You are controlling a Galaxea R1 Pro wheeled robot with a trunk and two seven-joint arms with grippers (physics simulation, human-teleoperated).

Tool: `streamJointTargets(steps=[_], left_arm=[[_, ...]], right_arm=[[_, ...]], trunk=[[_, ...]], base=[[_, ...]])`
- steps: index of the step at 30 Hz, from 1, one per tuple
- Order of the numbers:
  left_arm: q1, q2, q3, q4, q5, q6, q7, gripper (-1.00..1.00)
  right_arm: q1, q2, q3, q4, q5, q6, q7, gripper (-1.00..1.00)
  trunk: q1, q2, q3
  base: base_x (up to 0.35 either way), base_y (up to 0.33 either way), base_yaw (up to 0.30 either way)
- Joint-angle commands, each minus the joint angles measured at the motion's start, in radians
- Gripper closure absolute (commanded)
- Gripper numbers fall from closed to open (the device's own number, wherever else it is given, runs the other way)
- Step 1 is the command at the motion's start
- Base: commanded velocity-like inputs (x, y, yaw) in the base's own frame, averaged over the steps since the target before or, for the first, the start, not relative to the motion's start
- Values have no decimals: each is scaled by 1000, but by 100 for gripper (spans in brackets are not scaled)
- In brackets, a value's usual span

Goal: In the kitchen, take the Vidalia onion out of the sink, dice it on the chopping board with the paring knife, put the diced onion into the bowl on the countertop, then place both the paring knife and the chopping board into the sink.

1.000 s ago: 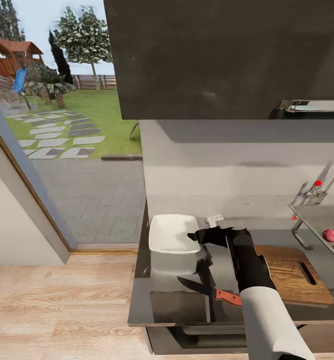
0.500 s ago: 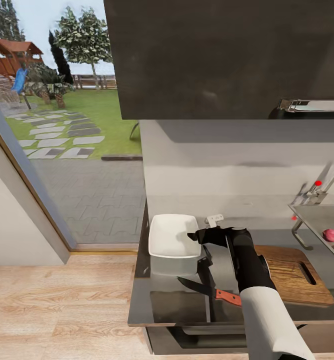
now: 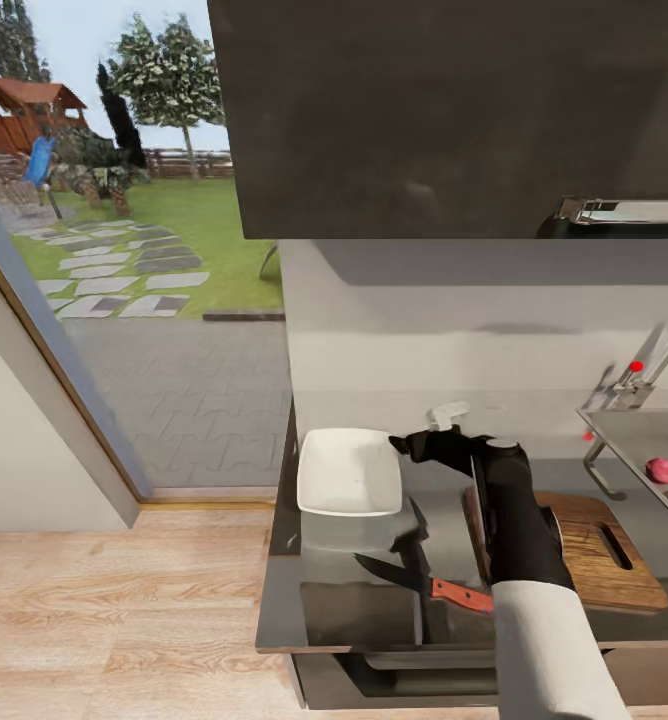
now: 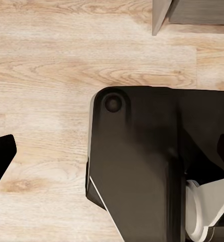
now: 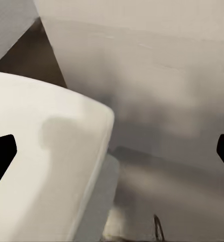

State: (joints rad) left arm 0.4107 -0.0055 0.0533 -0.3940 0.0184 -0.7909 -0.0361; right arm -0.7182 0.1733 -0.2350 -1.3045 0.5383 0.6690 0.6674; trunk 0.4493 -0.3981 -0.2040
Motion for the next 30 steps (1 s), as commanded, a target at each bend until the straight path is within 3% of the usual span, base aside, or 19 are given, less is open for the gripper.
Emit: streamJointTargets(steps=[1, 10, 19, 30], left_arm=[[0, -1, 4, -2, 2, -1, -4, -100], [0, -1, 4, -2, 2, -1, -4, -100], [0, -1, 4, -2, 2, -1, -4, -100], [0, -1, 4, -2, 2, -1, -4, -100]], right_arm=[[13, 1, -2, -45, 10, 4, 10, -100], [81, 1, -1, -221, 10, 59, 16, -100], [89, 1, -1, -239, 13, 71, 70, -100], [89, 1, -1, -240, 15, 72, 76, -100]], trunk=[[1, -2, -2], [1, -2, -2], [1, -2, -2], [1, -2, -2]], base=[[0, 0, 0], [0, 0, 0], [-27, -13, 0], [-240, -173, 0]])
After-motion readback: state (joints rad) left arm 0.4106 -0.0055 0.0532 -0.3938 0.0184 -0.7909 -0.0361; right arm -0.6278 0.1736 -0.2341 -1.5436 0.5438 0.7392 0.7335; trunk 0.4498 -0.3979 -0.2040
